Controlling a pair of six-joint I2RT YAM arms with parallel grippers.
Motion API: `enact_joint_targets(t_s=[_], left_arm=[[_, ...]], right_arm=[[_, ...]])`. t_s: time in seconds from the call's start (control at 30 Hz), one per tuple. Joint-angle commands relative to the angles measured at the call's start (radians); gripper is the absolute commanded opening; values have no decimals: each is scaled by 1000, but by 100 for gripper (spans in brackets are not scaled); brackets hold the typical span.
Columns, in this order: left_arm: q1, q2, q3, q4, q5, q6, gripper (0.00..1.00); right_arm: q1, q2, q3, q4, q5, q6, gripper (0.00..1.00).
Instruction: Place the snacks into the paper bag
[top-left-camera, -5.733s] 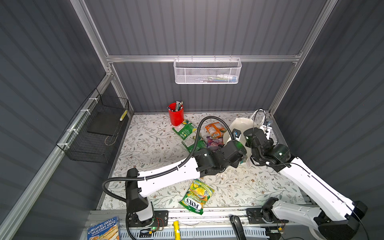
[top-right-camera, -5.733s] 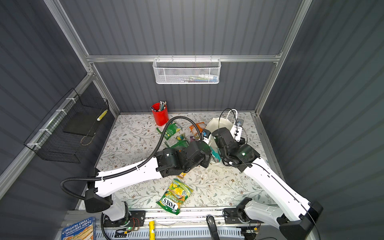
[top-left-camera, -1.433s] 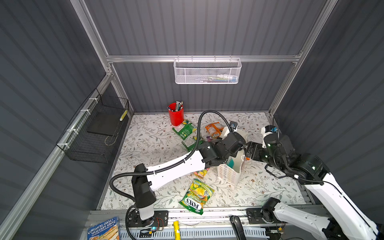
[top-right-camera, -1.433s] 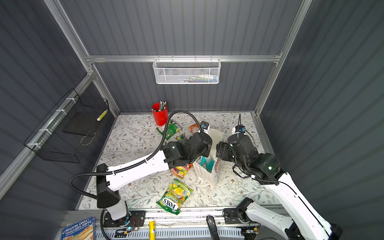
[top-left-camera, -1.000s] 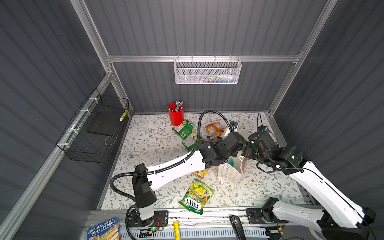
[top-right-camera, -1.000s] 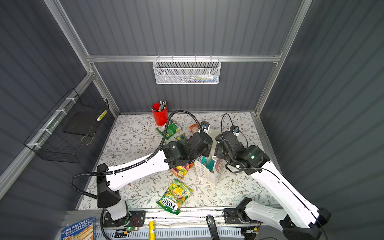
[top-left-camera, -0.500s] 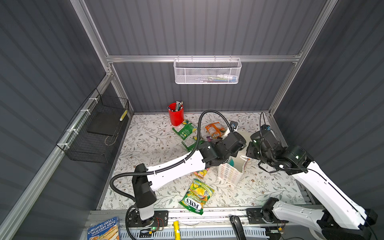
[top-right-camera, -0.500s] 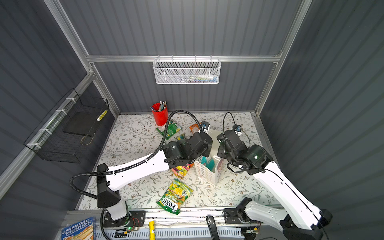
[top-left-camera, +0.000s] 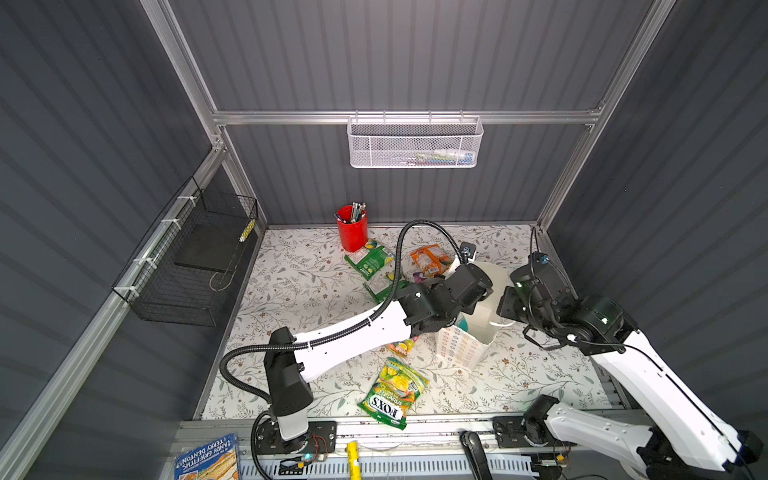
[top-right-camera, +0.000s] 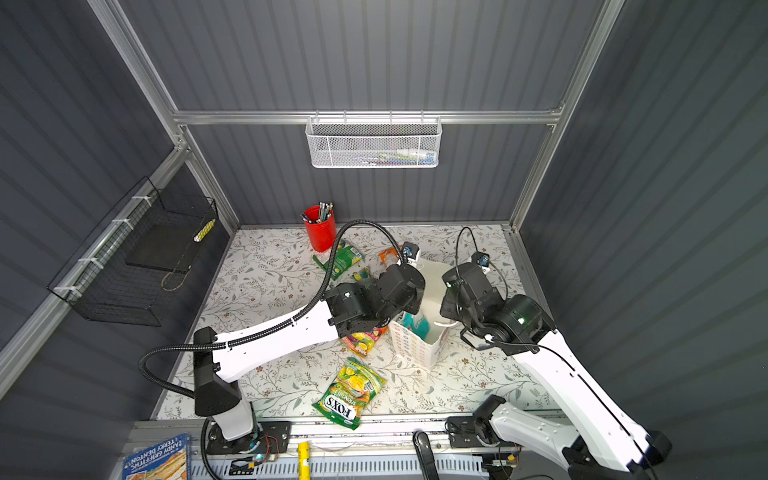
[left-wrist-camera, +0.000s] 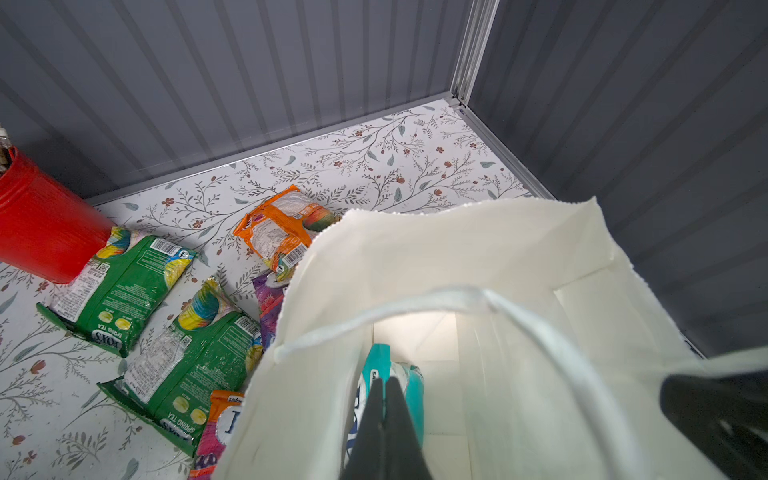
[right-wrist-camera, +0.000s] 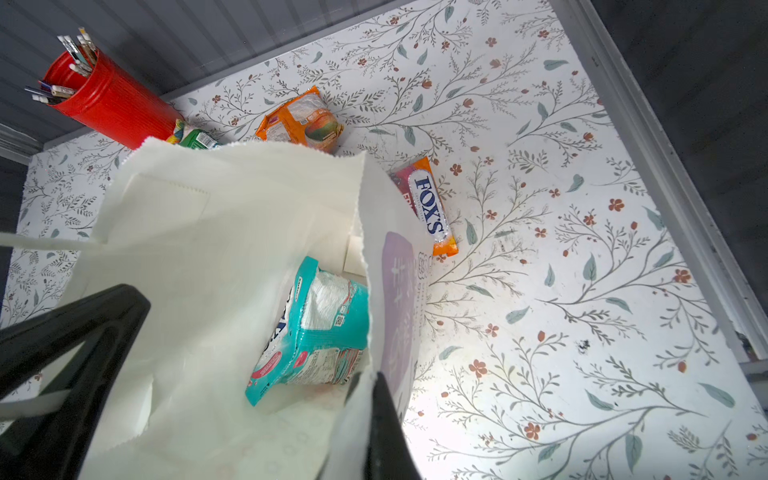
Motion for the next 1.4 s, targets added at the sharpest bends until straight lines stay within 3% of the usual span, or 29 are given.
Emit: enact_joint_targets(t_s=[0.0,0.27,0.43,0.53,0.57,0.63,0.7,0.93,1.13,1.27,1.37], left_arm=[[0,-7,33,32,10,22,0],[6,18,145,78,-44,57,0],[7,23,108,128,-63,56,0],[12,34,77,127,-65,44,2],[15,34,67,122,-62,40,17],[22,21,48,110,-51,43,62],[25,-11,33,99,-35,60,99],[26,-288,-136,143,163,139,100],[27,-606,-441,228,30,65,100],[65,-699,-559,112,-131,-72,100],[224,-691,-634,86,-3,-146,100]], right_arm=[[-43,-36,-25,83,-47,-83,0],[-96,8,35,225,-27,-216,0],[-113,16,12,321,-23,-292,0],[-144,-4,-54,392,-83,-326,0],[-151,-8,-67,402,-101,-331,0],[-157,-20,-90,421,-108,-344,0],[-164,-27,-102,434,-121,-358,0],[-180,-40,-133,457,-184,-350,0],[-188,-54,-162,468,-194,-341,0],[-188,-68,-180,478,-198,-336,0],[-188,-77,-187,478,-212,-335,0]])
